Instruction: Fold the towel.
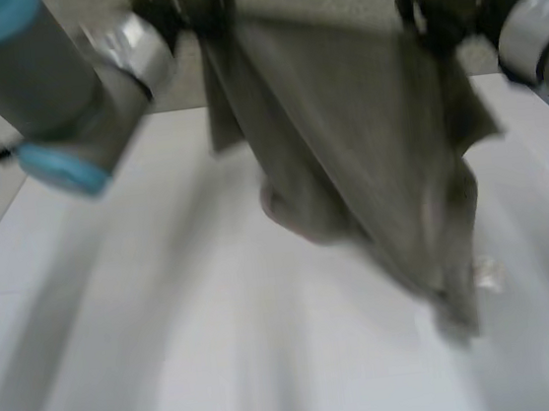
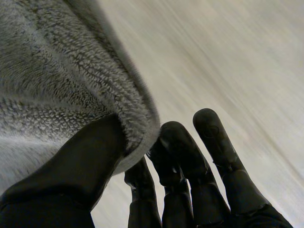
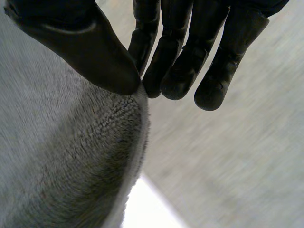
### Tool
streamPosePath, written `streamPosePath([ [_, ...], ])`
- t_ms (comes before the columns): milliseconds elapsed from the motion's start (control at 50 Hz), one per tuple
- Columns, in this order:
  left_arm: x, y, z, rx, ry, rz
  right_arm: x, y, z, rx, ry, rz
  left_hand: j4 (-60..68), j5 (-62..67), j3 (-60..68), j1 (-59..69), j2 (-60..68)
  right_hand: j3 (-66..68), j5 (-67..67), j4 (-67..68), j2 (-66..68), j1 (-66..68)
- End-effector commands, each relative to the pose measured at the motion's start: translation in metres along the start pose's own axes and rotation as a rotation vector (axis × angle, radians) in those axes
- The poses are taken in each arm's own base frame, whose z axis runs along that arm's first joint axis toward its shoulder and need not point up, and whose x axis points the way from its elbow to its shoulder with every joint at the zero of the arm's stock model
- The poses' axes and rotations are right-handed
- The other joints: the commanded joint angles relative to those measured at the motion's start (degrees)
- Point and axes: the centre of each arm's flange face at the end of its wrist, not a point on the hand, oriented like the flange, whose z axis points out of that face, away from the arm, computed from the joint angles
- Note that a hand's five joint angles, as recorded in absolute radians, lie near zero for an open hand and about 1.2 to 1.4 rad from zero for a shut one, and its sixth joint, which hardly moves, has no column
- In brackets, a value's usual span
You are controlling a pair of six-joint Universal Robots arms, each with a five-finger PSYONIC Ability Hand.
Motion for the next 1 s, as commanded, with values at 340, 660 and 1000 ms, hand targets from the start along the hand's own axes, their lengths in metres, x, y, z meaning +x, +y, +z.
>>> streamPosePath([
  [340,0.039,0.117,-0.157,-0.493,0.103,-0.137,-0.112,0.058,-0.091,-0.093,-0.331,0.038,2.6,6.9,3.8,8.3,3.5,4.5,3.8,3.6,5.8,4.4],
  [660,0.054,0.196,-0.190,-0.634,0.121,-0.024,-0.139,0.124,-0.114,-0.267,-0.342,0.001,-31.9,-27.5,-30.7,-26.1,-31.0,4.5,3.8,3.6,5.8,4.4],
  [1000,0.018,0.205,-0.197,-0.703,-0.031,0.003,-0.130,0.134,-0.104,-0.309,-0.250,0.052,-39.8,-35.4,-38.6,-34.0,-38.9,4.5,3.8,3.6,5.8,4.4],
])
